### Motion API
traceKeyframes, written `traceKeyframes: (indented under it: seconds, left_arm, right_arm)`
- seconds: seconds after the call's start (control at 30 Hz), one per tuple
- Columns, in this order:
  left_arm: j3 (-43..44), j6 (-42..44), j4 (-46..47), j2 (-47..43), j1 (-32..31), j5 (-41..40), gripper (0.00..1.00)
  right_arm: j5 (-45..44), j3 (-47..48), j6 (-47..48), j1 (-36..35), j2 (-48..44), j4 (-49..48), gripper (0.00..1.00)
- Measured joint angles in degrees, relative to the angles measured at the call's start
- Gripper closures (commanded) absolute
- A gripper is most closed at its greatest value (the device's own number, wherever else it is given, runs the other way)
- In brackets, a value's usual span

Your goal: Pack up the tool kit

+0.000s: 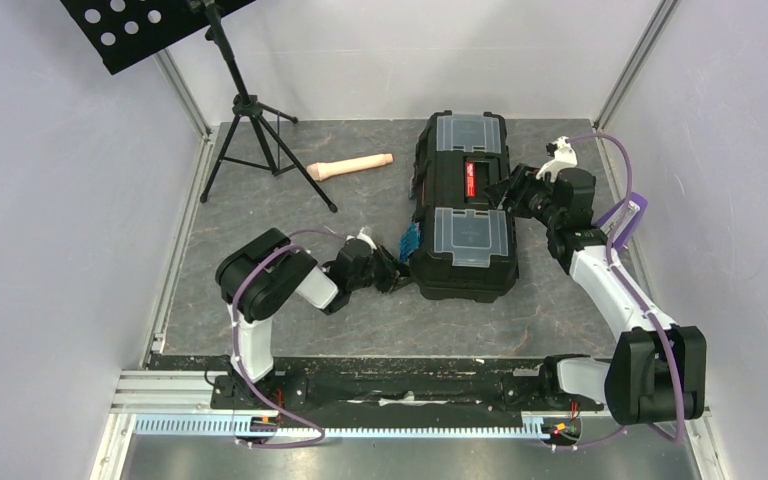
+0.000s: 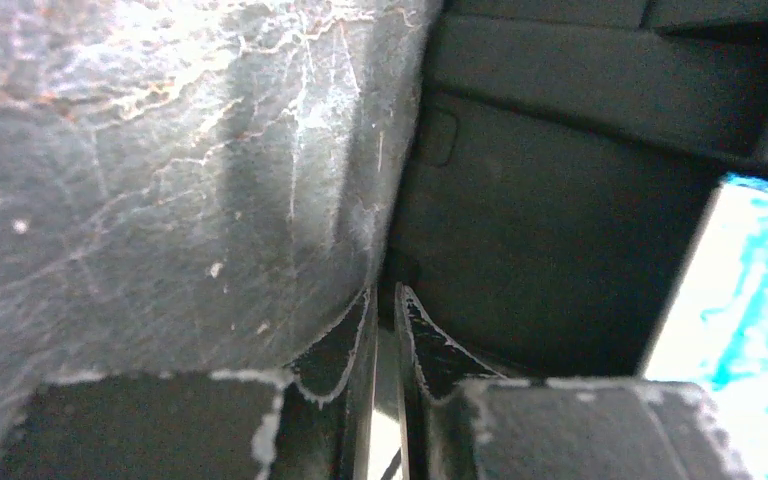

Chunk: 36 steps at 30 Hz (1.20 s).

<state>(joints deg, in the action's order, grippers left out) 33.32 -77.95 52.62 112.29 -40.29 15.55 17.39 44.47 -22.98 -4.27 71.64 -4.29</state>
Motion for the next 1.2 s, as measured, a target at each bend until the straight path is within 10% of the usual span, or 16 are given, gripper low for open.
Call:
traceKeyframes:
  seconds: [0.43,1.2]
  left_arm:
    - [-10.1,4.2,-5.5,-16.6,7.2,-6.3,0.48]
    - [-7.5,3.3,15.0,-8.3,8.0,1.4,0.74]
  right_arm:
    - [-0.7,1.7,0.9,-0.5,0.6,2.3,0.94]
    - [-0.3,3.6,2.4,-0.5,1.6,4.9,0.98]
